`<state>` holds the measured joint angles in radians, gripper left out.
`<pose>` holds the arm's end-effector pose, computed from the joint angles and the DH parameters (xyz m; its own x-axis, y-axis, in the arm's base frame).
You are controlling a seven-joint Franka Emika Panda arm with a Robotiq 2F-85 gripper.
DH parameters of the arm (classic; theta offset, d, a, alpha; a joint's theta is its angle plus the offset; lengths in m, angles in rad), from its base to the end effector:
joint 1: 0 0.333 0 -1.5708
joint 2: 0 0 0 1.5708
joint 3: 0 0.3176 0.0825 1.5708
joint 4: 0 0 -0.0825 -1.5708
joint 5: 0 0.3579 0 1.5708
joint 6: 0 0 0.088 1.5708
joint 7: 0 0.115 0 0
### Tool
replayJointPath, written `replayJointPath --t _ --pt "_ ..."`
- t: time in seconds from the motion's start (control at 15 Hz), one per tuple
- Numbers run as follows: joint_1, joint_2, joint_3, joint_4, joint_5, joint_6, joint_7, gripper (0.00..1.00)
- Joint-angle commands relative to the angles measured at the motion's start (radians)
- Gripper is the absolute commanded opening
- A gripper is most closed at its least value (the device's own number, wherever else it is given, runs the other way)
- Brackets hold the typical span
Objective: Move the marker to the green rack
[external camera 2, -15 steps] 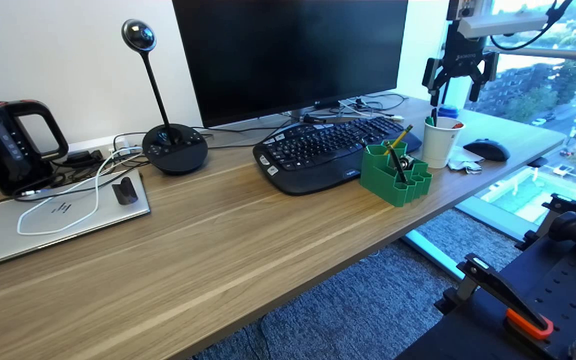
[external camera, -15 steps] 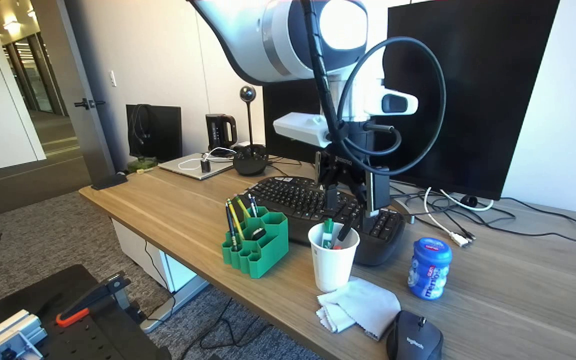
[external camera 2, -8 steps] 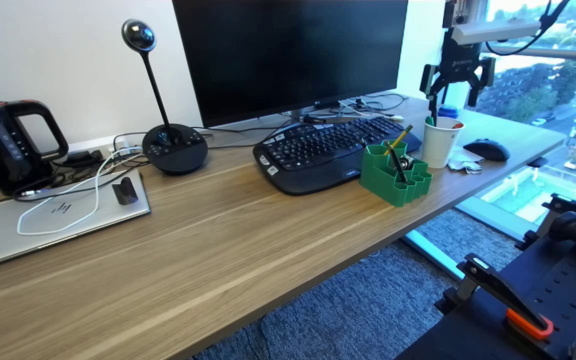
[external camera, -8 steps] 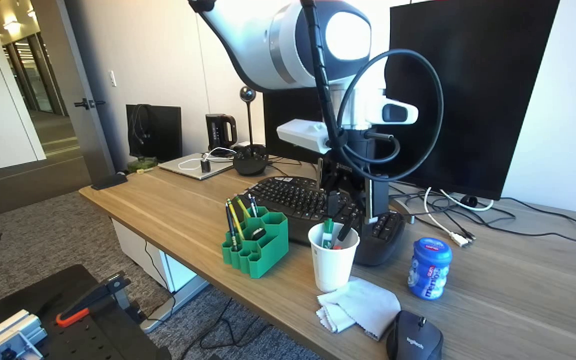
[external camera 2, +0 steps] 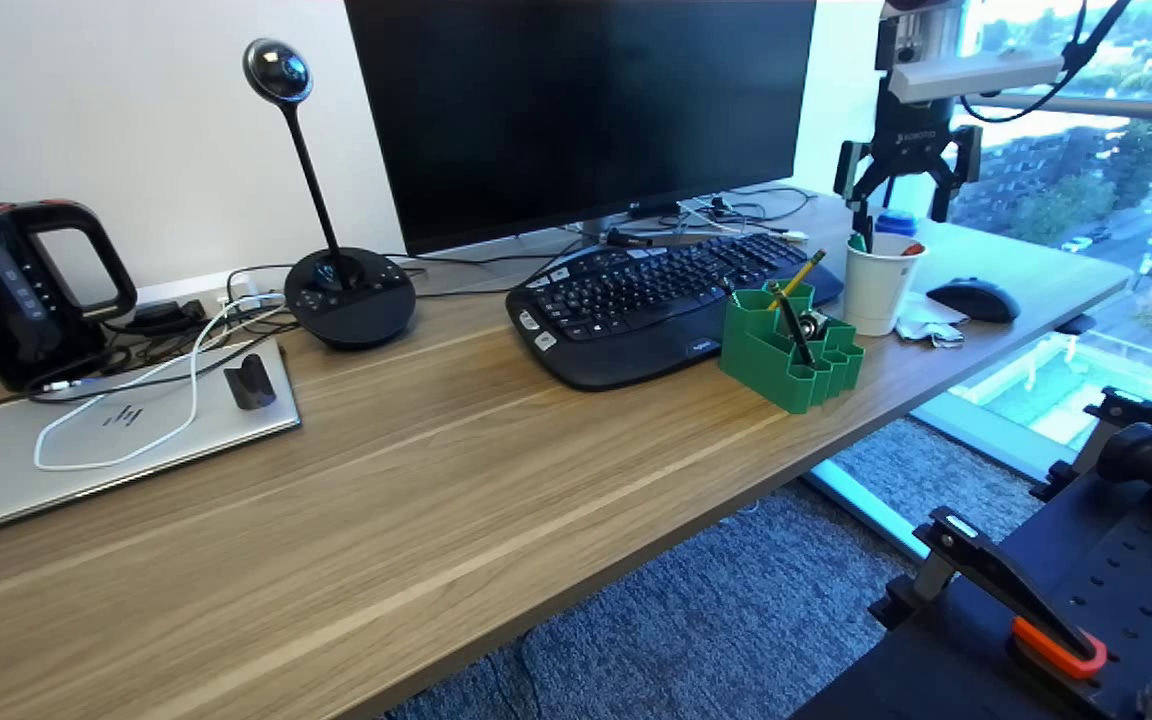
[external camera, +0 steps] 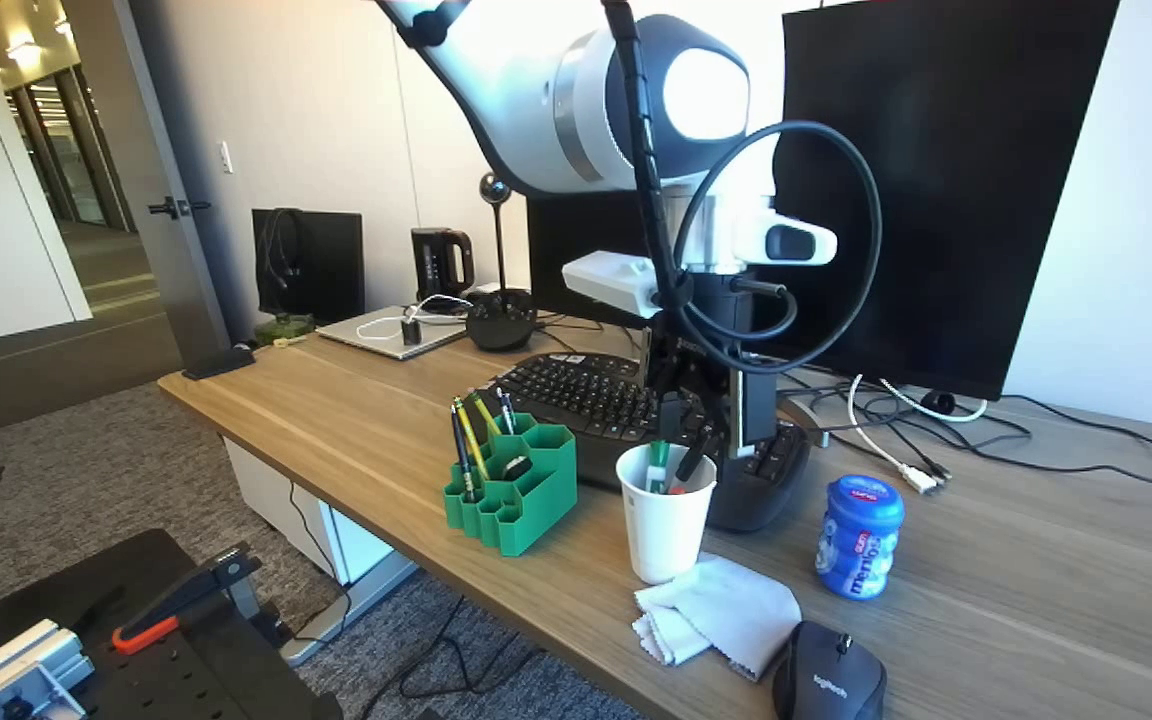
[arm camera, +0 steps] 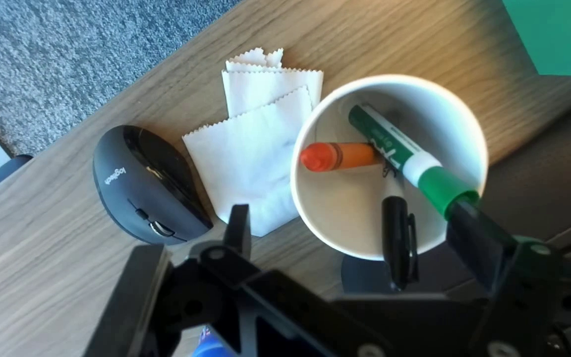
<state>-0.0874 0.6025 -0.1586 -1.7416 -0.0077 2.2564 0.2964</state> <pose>0.6228 -0.1472 0.2389 0.8685 -0.4930 -0.0505 -0.4853 -0.8668 0.1148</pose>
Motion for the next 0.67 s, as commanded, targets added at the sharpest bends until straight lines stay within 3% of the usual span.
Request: replayJointPath --t 0.0,0.6 --pt "0.012 0.032 -0.012 0.053 -0.006 -0.040 0.034 1.00" --pt "0.015 0.050 -0.013 0.069 -0.006 -0.031 0.051 1.00"
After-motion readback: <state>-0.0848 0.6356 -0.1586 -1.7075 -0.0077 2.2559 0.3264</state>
